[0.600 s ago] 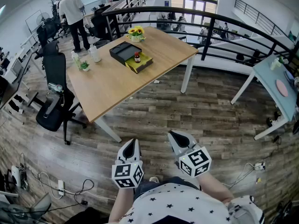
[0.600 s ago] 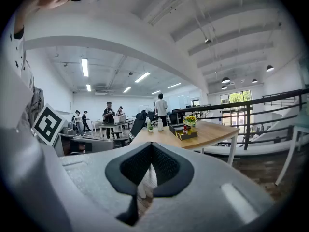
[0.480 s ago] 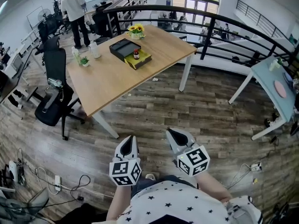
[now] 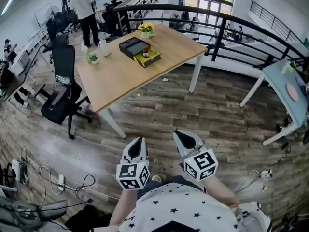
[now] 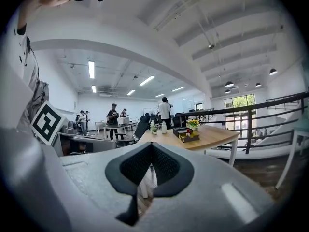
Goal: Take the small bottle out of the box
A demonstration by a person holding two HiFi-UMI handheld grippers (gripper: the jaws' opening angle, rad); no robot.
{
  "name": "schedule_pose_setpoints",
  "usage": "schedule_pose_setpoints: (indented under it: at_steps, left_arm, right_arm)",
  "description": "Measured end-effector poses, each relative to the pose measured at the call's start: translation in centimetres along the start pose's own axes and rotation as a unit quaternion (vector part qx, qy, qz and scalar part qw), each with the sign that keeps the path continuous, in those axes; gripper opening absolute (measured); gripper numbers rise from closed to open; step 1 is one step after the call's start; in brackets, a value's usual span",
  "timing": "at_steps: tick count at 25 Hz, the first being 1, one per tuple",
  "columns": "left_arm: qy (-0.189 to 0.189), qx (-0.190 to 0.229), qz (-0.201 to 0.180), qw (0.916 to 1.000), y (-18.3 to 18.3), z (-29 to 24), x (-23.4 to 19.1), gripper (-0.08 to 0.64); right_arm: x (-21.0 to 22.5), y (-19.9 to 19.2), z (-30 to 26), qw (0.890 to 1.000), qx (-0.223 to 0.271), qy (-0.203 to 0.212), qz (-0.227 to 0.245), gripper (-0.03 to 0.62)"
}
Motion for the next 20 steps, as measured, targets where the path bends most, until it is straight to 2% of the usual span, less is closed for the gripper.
schedule_pose_setpoints:
  at_steps: [6, 13, 18, 20]
  left_arm:
    - [-0.005, 0.000, -0.004, 1.0000, 0.1, -0.1, -1.4, 0.005]
    - [-0.004, 0.002, -0.006, 1.0000, 0.6, -1.6, -4.1, 0.005]
    - [-0.022, 0.001, -0.005, 0.9998, 1.0, -2.4, -5.3, 0.006]
    - [-0.026, 0.003, -0.006, 0.9996, 1.2, -2.8, -5.8, 0.008]
  right_arm:
    - [-1.2, -0.2, -1.8, 1.000, -0.001, 0.007, -0.005, 0.005]
    - [-1.2, -0.5, -4.8, 1.000, -0.001, -0.006, -0.006, 0.006]
    - [-1.1, -0.9, -6.3, 1.000, -0.005, -0.018, -0.015, 0.006]
    - [-1.1, -1.1, -7.1, 1.000, -0.011, -0.015, -0.016, 0.031]
Point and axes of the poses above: the fingertips, and each gripper's own axes: z backward along the fingers, x to its right, y out of its top, the point moved 1 cm from there along z, backward along the fingers, and after that the axes turned 14 degrees about y, right-handed, at the moved point
